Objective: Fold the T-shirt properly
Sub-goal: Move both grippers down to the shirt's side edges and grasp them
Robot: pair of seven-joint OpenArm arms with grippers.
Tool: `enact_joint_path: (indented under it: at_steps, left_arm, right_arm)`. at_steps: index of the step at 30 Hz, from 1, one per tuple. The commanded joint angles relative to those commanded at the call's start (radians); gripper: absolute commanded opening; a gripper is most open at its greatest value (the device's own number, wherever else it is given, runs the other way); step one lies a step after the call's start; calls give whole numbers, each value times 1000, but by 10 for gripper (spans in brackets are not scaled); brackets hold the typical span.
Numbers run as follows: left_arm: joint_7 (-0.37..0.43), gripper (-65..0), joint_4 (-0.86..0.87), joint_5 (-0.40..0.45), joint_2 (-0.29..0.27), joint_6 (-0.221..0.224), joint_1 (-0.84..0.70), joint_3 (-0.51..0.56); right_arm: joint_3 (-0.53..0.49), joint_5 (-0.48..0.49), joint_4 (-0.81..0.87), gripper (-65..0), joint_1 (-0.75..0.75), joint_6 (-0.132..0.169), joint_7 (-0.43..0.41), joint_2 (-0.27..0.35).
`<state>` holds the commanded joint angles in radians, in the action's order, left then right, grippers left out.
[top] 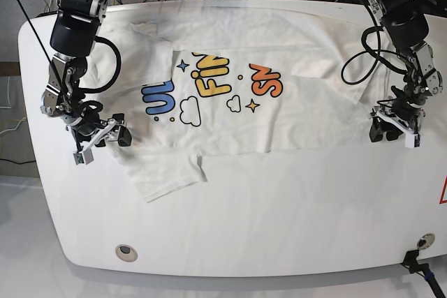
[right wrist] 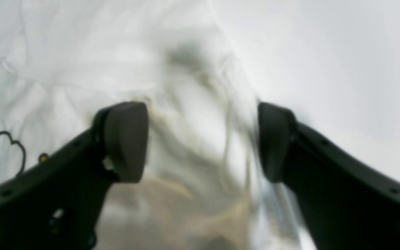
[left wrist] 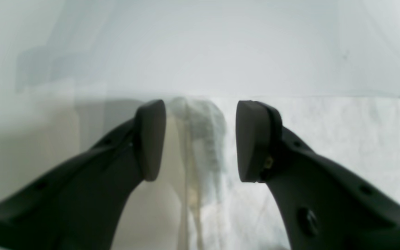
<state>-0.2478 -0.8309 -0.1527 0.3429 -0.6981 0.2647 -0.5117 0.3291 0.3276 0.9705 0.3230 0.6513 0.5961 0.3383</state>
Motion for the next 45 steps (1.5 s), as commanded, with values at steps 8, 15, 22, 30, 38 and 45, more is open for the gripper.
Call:
enact_joint_path:
  at_steps: [8, 15, 22, 30, 38, 45]
  left_arm:
    - [0, -344, 0, 0, 0, 0, 6, 0]
    - [0, -348, 0, 0, -38, 0, 12, 2]
    - [-2, -348, 0, 0, -61, 0, 35, 58]
    - [-2, -522, 0, -2, -68, 0, 31, 58]
    - [-2, -556, -2, -2, -48, 0, 9, 58]
    - [-2, -408, -2, -2, -23, 0, 6, 58]
  right_arm:
    - [0, -2, 0, -650, -2, 0, 0, -12]
    - [-2, -2, -2, -650, -2, 0, 0, -14]
    - [-2, -2, -3, -650, -2, 0, 0, -15]
    - [-2, -2, -5, -650, -2, 0, 0, -15]
    - [-2, -2, -5, -650, -2, 0, 0, -15]
    - [-2, -2, -5, -650, -2, 0, 0, -15]
